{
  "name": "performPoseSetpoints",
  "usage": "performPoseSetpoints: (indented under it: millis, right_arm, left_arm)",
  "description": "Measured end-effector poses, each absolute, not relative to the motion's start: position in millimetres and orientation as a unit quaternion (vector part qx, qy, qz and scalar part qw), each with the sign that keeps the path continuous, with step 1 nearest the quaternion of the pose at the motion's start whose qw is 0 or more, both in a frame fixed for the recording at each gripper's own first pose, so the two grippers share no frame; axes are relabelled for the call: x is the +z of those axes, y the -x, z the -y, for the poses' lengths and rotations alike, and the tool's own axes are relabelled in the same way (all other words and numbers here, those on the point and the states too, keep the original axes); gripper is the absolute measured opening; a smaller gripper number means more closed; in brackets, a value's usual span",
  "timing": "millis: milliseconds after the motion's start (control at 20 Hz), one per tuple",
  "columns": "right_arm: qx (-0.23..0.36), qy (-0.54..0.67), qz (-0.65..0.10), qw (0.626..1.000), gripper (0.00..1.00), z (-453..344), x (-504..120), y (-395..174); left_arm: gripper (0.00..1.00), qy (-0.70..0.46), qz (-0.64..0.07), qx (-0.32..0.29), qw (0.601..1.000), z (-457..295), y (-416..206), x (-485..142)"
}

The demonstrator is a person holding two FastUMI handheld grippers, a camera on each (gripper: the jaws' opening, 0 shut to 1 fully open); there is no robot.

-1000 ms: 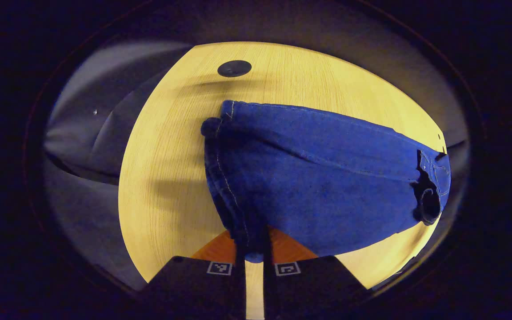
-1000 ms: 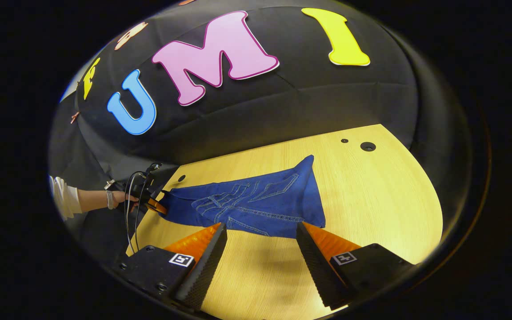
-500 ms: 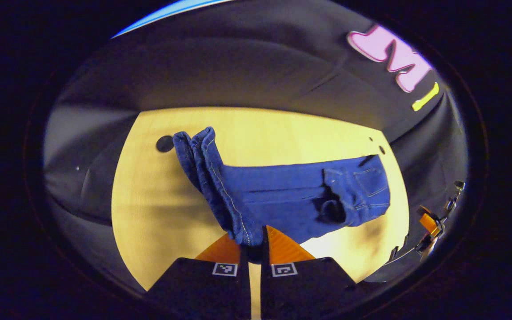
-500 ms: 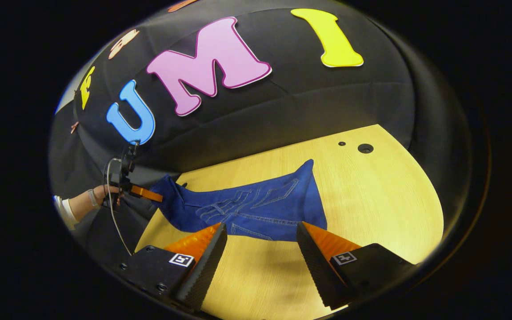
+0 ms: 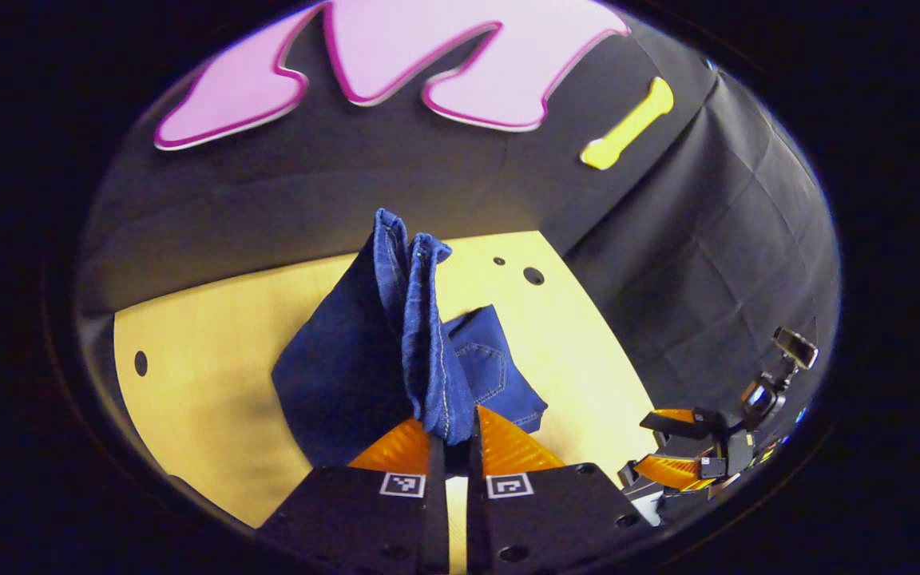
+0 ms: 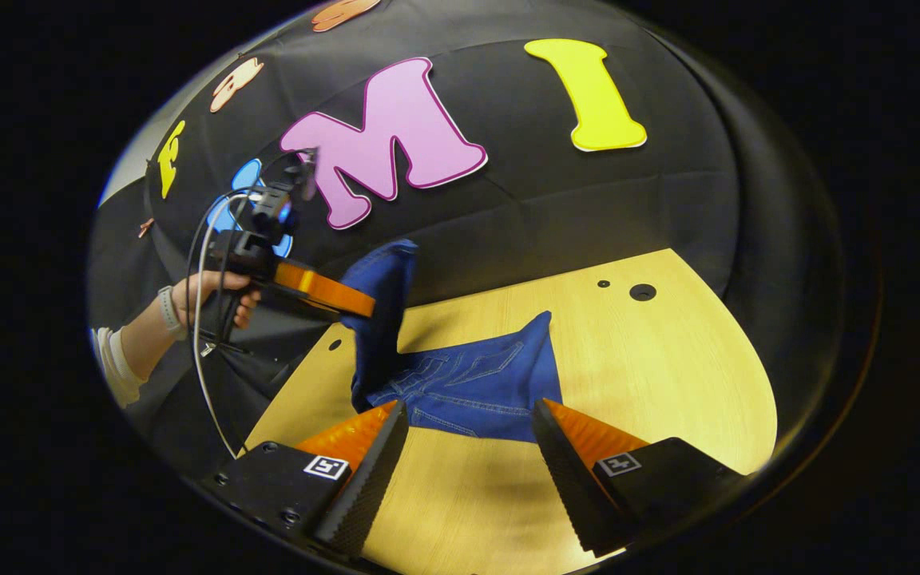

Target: Grasp the waist and the cuffs of the jeans and fold them to make the two legs overlap; first hold the waist and fold one-third of the jeans toward the cuffs, then hold the cuffs and fold the remaining one-third in the same direction to finish folding.

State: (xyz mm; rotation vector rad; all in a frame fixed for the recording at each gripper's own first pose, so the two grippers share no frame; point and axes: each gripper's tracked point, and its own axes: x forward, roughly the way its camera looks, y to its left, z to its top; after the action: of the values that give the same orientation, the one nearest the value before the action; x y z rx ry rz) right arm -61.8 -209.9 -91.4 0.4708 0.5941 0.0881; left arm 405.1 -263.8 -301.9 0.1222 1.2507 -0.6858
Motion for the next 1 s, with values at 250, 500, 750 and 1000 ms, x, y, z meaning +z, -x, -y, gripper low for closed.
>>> performPoseSetpoints:
  millis: [250,500,750,1000]
  right_arm:
    - [0.045,-0.214,-0.292,0.931,0.96,226,-91,88]
    - [0.044,-0.191,-0.293,0.936,0.96,239,-86,111]
    - [0.029,-0.189,-0.275,0.942,0.96,248,-67,122]
    - [-0.038,-0.148,-0.198,0.968,0.96,272,-18,126]
  left_arm:
    - [0.19,-0.145,-0.642,-0.292,0.694,284,-342,-423]
    - [0.84,-0.145,-0.616,-0.288,0.719,297,-337,-450]
    - [0.99,-0.102,-0.444,-0.278,0.846,307,-363,-372]
    - [0.96,-0.171,-0.253,-0.264,0.915,305,-351,-243]
